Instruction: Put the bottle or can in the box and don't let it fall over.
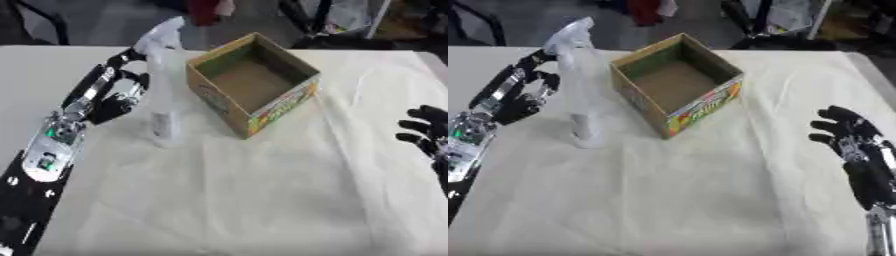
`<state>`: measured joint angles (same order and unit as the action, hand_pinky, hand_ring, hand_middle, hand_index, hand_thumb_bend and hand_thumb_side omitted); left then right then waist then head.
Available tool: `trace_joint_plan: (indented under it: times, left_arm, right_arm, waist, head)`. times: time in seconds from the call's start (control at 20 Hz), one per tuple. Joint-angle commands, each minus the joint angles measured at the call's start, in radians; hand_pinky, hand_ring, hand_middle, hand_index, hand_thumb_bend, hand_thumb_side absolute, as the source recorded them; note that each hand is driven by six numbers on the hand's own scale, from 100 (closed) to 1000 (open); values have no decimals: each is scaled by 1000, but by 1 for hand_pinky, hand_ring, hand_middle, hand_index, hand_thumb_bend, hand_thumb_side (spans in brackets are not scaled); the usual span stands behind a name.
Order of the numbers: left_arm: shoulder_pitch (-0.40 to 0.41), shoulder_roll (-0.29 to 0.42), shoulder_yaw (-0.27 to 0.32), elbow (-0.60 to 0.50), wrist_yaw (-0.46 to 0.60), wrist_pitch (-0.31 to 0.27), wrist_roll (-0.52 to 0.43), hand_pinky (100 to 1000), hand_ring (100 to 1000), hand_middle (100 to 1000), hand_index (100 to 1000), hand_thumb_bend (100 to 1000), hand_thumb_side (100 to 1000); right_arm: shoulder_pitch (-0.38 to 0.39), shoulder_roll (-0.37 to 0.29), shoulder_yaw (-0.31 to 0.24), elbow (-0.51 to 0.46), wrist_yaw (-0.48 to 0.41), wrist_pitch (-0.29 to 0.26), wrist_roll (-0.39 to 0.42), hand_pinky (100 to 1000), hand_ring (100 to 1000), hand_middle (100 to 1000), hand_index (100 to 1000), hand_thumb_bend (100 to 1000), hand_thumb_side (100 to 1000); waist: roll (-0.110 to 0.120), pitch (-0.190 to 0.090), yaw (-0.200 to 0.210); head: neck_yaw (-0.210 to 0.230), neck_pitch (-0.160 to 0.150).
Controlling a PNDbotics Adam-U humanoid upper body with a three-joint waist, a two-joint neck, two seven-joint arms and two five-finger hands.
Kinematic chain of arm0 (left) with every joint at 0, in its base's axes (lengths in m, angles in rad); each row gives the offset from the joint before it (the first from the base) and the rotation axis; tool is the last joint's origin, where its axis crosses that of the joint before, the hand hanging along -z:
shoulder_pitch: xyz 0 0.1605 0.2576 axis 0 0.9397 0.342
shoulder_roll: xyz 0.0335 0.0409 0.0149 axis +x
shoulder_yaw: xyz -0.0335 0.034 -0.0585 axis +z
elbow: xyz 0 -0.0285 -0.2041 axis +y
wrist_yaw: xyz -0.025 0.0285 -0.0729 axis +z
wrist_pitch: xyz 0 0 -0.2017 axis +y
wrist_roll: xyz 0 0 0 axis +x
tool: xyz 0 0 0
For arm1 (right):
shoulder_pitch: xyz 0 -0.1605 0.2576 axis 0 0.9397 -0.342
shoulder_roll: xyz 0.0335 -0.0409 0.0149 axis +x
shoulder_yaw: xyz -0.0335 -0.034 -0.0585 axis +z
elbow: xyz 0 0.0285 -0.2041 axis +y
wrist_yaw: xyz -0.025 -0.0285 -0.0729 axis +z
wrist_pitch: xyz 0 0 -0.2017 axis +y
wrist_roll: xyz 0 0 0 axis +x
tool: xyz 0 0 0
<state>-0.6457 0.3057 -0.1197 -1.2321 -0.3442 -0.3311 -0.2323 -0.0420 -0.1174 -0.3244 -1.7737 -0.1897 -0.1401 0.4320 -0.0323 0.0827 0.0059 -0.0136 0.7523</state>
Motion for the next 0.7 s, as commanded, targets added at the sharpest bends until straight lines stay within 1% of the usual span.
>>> trace_joint_plan:
  times: [0.05, 0.25, 0.5, 0.7]
  left_arm:
    - [-41, 4, 2, 29, -22, -10, 25, 767, 1000, 836, 1000, 100, 717]
    - [-68, 0, -4, 71, -43, -23, 32, 766, 1000, 832, 1000, 100, 724]
    - [-93, -6, -8, 115, -49, -36, 18, 765, 1000, 829, 1000, 100, 769]
    - [-102, -5, -14, 124, -33, -42, -4, 764, 1000, 828, 1000, 100, 810]
  right_arm:
    - [-4, -8, 5, -10, -5, -2, 8, 751, 793, 788, 836, 100, 470]
    - [-5, -7, 8, -9, -6, -3, 11, 751, 793, 788, 836, 100, 470]
    - [-7, -6, 12, -8, -8, -4, 16, 751, 793, 788, 836, 100, 470]
    - [-8, -5, 12, -8, -9, -4, 17, 751, 793, 788, 836, 100, 470]
  waist:
    - [0, -13, -4]
    - [-1, -10, -13]
    - [-3, -8, -23]
    - [-2, -7, -28]
  head:
    - [5, -16]
    - [10, -20]
    - [17, -26]
    - [20, -28]
